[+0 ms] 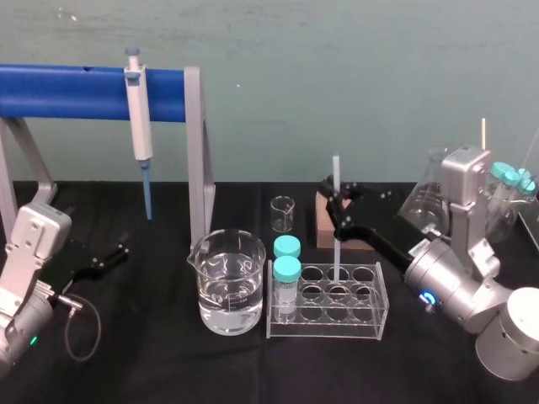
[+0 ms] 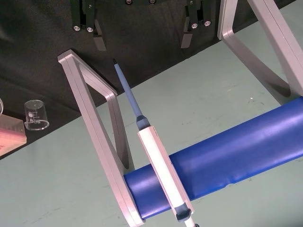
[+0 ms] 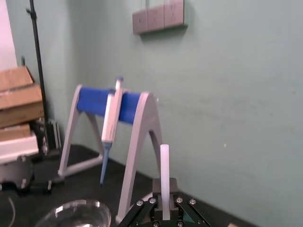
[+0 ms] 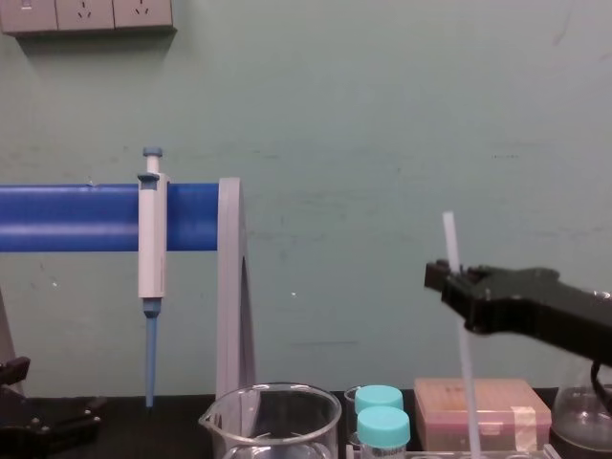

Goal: Pick up the stirring rod with one hand, then place it down.

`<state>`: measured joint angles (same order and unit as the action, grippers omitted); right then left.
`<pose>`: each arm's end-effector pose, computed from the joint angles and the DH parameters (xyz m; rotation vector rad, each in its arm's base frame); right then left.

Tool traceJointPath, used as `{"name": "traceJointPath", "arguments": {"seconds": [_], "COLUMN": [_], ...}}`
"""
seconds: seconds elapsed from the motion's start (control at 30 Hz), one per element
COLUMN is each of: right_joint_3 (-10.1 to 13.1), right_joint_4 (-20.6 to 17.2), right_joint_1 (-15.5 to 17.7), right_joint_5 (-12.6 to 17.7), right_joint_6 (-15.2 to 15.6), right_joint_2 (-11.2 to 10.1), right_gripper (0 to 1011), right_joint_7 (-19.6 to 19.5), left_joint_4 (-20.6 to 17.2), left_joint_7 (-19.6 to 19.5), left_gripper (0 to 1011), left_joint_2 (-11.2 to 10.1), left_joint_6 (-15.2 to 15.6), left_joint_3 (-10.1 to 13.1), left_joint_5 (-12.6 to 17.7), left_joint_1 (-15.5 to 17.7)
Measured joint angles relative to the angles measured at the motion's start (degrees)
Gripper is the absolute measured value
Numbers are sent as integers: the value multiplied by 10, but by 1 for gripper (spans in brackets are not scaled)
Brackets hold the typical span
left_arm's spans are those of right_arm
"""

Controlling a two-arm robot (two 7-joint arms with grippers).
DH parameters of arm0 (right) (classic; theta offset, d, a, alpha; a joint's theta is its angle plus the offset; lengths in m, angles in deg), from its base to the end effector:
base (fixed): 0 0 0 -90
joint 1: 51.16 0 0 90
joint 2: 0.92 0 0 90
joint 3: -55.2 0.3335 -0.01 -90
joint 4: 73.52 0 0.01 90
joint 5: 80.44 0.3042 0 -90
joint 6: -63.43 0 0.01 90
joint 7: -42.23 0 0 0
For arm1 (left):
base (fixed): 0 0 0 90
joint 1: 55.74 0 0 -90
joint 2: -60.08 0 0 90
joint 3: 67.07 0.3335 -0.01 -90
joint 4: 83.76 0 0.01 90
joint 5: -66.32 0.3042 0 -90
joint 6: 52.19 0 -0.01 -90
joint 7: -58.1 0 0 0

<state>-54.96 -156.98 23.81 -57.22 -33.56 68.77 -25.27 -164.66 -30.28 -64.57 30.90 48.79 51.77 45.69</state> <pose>0.3931 -0.0279 -0.3012 0.0925 -0.1197 -0.8904 0.3608 0.1087 -0.3365 0.3045 -0.2851 1.2480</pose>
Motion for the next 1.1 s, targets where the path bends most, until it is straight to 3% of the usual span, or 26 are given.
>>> {"name": "traceJointPath", "arguments": {"seconds": [0.4, 0.6, 1.1], "right_joint_3": [63, 75, 78], "right_joint_4": [-76, -84, -81], "right_joint_1": [0, -4, -1], "right_joint_5": [15, 16, 16], "right_joint_6": [-20, -16, -4], "right_joint_2": [-1, -5, -13], "right_gripper": [72, 72, 72], "right_joint_7": [-6, -5, 5], "left_joint_4": [0, 0, 0], "left_joint_7": [0, 0, 0], "left_gripper": [1000, 1000, 1000], "left_joint_2": [0, 0, 0], "left_joint_6": [0, 0, 0], "left_joint_3": [0, 0, 0], "left_joint_5": [0, 0, 0], "left_joint_1": [0, 0, 0]}}
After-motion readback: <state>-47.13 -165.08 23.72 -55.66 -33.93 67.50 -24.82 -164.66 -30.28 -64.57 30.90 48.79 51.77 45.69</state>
